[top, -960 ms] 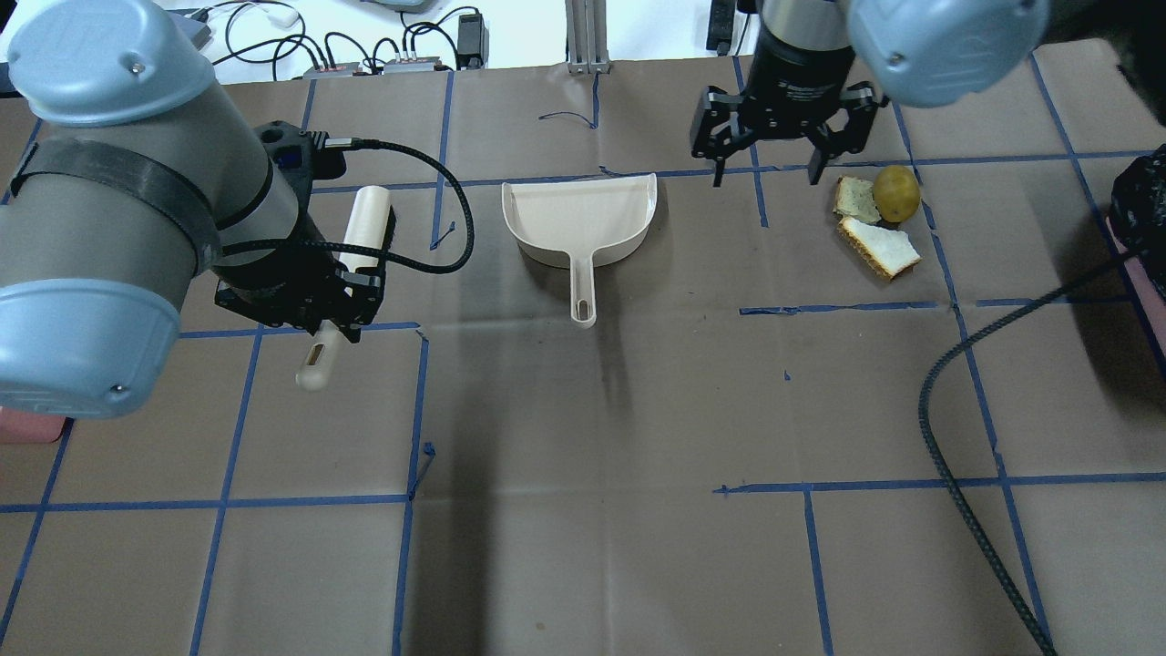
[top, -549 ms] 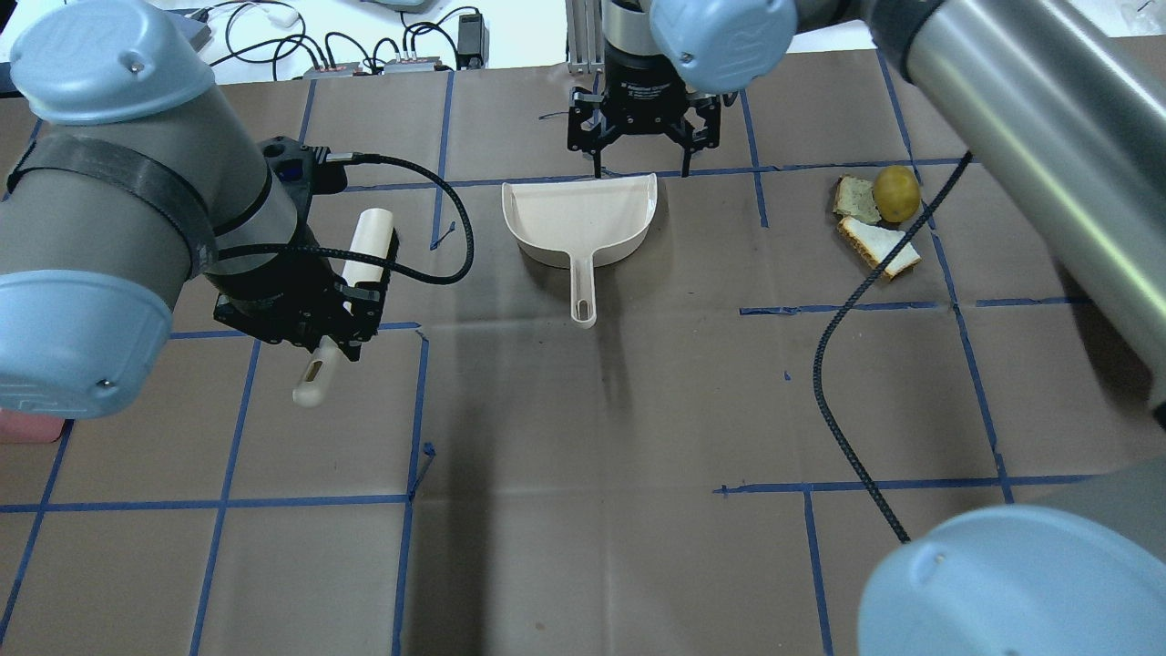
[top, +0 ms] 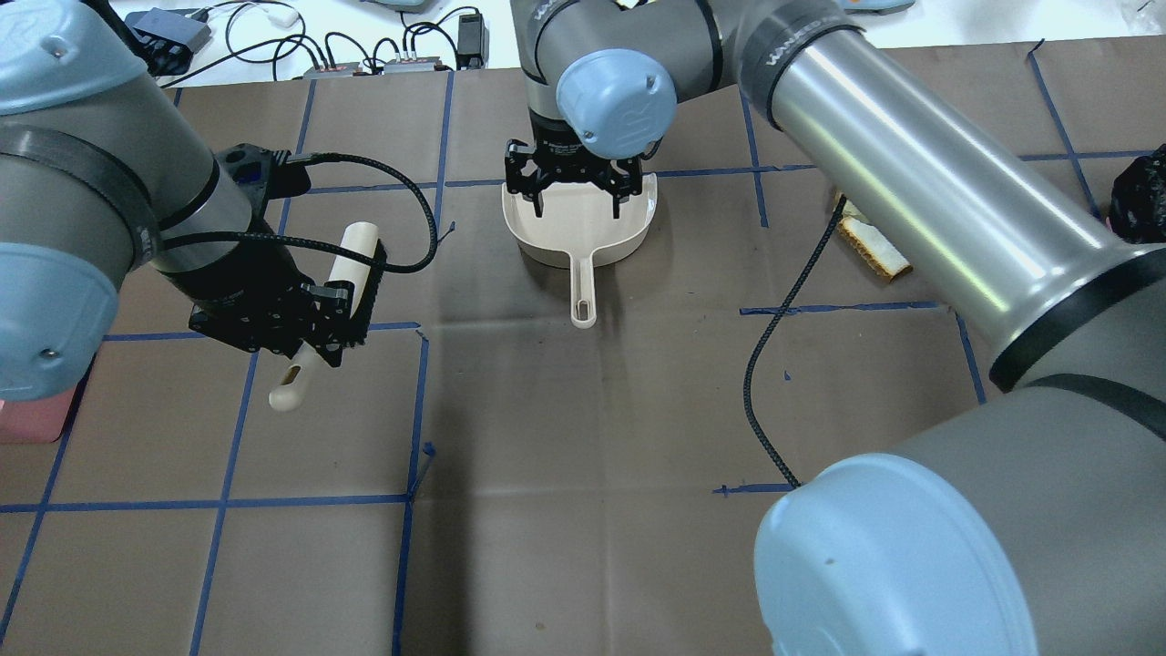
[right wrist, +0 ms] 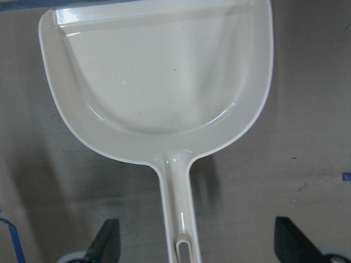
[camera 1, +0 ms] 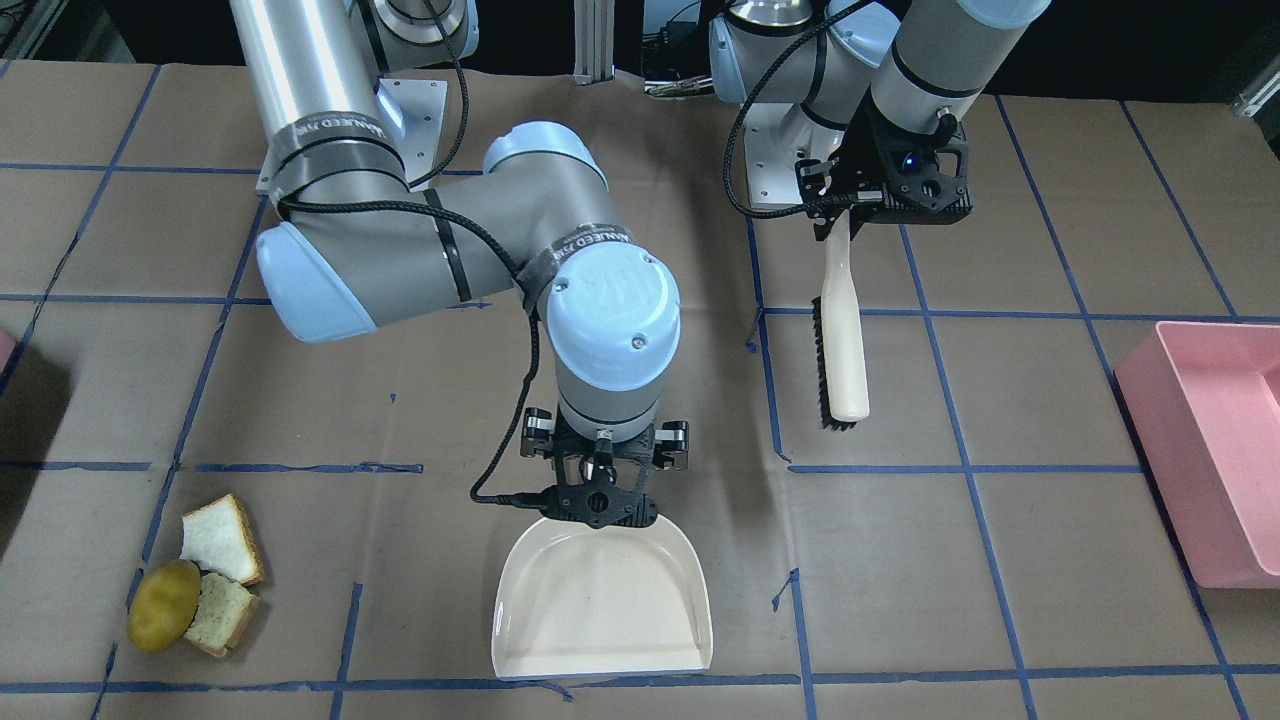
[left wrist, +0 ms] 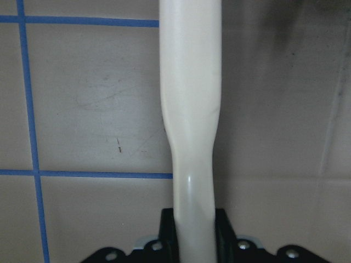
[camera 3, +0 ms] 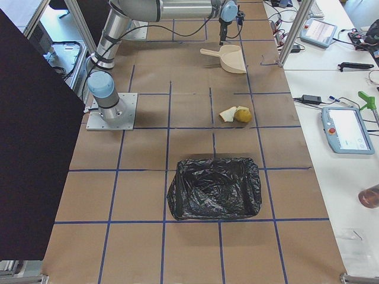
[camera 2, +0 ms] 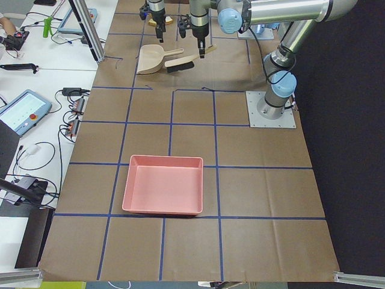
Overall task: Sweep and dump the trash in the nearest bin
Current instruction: 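Reach the right gripper to the dustpan handle and grasp it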
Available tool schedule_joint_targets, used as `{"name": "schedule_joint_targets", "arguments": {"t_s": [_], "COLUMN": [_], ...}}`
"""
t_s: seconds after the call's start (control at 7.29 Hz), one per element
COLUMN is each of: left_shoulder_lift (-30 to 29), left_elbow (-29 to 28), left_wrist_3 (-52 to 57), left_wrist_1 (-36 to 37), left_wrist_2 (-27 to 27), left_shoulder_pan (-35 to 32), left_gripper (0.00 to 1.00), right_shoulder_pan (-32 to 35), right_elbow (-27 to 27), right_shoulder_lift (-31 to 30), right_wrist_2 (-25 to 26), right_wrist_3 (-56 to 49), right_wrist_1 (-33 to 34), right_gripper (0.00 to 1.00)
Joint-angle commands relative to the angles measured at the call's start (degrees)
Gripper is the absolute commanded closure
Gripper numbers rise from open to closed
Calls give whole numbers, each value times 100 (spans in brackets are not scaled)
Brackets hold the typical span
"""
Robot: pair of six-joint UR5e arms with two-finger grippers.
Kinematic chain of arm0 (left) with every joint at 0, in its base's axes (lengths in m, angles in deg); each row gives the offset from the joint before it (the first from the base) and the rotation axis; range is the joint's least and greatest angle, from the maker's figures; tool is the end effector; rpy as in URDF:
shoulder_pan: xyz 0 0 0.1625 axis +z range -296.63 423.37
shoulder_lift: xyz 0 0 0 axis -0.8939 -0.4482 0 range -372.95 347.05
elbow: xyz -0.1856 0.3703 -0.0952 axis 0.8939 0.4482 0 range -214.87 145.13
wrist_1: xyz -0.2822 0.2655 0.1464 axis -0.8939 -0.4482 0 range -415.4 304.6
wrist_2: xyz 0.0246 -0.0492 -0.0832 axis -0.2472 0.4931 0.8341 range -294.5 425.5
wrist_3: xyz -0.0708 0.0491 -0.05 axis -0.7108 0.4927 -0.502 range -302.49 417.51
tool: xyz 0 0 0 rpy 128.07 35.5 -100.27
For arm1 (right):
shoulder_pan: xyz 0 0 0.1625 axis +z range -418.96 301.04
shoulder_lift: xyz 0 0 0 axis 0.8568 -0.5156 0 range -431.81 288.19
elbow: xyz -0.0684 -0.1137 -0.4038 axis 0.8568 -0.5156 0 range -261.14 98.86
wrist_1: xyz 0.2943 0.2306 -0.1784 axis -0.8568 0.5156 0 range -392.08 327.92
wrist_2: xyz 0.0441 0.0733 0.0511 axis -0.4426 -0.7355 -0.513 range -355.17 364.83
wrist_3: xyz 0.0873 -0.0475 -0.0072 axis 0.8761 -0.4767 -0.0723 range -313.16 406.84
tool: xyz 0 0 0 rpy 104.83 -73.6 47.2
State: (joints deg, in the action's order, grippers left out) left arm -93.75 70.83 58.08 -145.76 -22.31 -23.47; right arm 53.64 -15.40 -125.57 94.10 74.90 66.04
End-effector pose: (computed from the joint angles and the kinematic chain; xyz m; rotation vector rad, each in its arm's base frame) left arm -0.1143 -0.4158 0.4269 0.0734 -3.0934 -0.1834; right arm 0.4039 -0.6201 0.3178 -0.1495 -3.1191 -0.1034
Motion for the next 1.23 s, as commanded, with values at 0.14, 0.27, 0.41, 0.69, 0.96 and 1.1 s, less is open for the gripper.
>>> {"name": "schedule_joint_targets", "arguments": {"t_s": [0.14,0.27,0.41,0.69,0.96,1.1], "left_shoulder_lift": [64,82,73,91,82,91], "left_elbow": [64,64,73,91,99,99], "left_wrist_3": [22,22,31,22,13,13], "left_wrist_1": [-132,-149,-149,-228,-211,-220], "left_wrist_2": [27,1,1,19,63,45], "left_shoulder_pan": [19,19,27,19,19,19], "left_gripper": [94,94,94,94,95,95], "right_shoulder_pan": [69,60,69,78,60,69], "right_elbow": [525,780,982,1361,1547,1547], "right_shoulder_lift": [-46,-116,-135,-135,-161,-170], "right_wrist_2": [11,20,37,11,28,46], "right_wrist_3": [86,34,25,51,51,94], "right_wrist_1": [311,626,873,1383,1797,1789], "right_gripper": [0,0,0,0,0,0]}}
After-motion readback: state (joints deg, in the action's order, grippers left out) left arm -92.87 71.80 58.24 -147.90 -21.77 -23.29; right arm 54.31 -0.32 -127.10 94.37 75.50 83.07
